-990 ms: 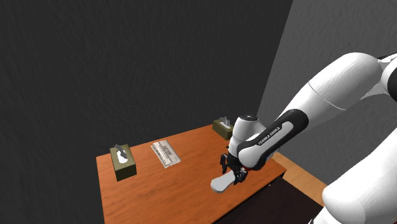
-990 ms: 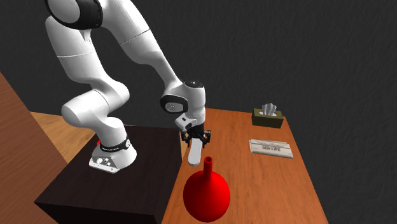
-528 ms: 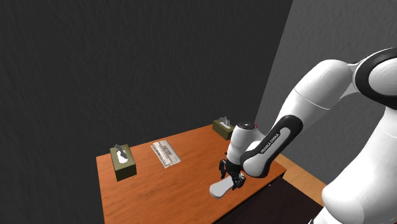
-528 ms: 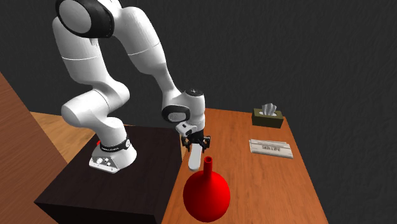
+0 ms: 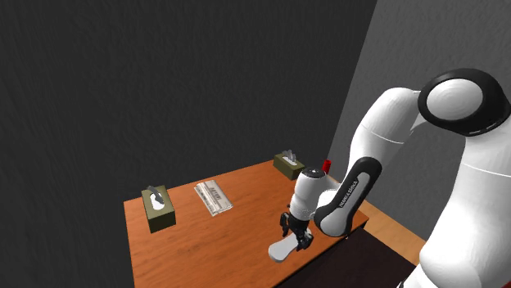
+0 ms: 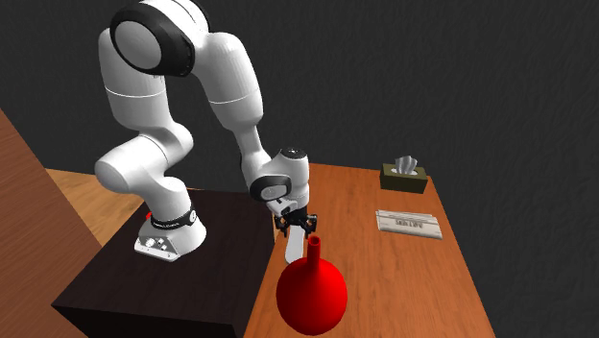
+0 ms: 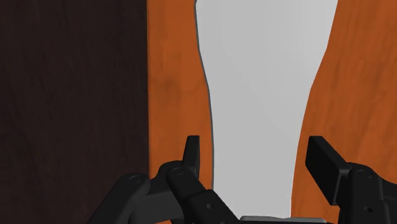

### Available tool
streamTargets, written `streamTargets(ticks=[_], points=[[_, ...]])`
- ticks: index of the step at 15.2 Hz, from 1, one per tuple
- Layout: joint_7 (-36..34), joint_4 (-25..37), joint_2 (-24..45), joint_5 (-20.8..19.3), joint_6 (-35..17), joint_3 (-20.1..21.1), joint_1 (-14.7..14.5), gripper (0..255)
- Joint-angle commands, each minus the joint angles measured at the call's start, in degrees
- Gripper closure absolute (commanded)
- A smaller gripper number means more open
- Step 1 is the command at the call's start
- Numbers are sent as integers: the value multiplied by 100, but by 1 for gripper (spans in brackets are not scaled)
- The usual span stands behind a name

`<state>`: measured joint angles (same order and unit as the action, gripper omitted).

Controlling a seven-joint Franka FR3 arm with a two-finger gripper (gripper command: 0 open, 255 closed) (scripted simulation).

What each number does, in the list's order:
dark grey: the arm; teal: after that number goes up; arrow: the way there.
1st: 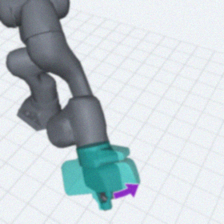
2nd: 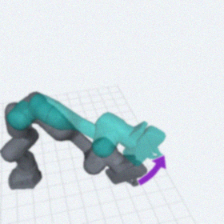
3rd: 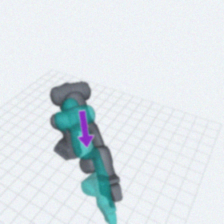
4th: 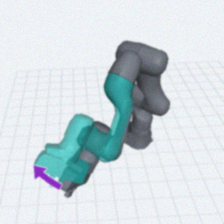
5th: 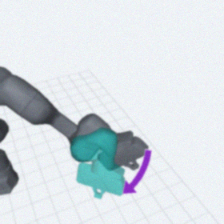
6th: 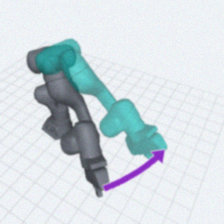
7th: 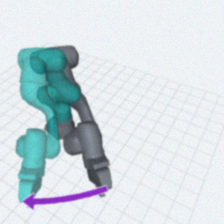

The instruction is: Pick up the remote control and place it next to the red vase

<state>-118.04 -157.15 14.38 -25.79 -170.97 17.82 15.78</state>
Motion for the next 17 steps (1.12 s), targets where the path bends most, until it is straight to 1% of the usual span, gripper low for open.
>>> streamTargets(ticks=[1,8,9,14,15,16,17], points=[[-141,42,119,-181,-86,-197,-160,255],[-138,42,119,-177,-86,-199,-163,255],[-138,42,119,-178,-87,-200,-163,0],[-138,42,119,-177,-86,-200,-163,0],[172,-56,-160,217,108,270,222,0],[537,-145,-448,701,303,770,611,0],[972,-220,-753,1294,501,1257,958,0]])
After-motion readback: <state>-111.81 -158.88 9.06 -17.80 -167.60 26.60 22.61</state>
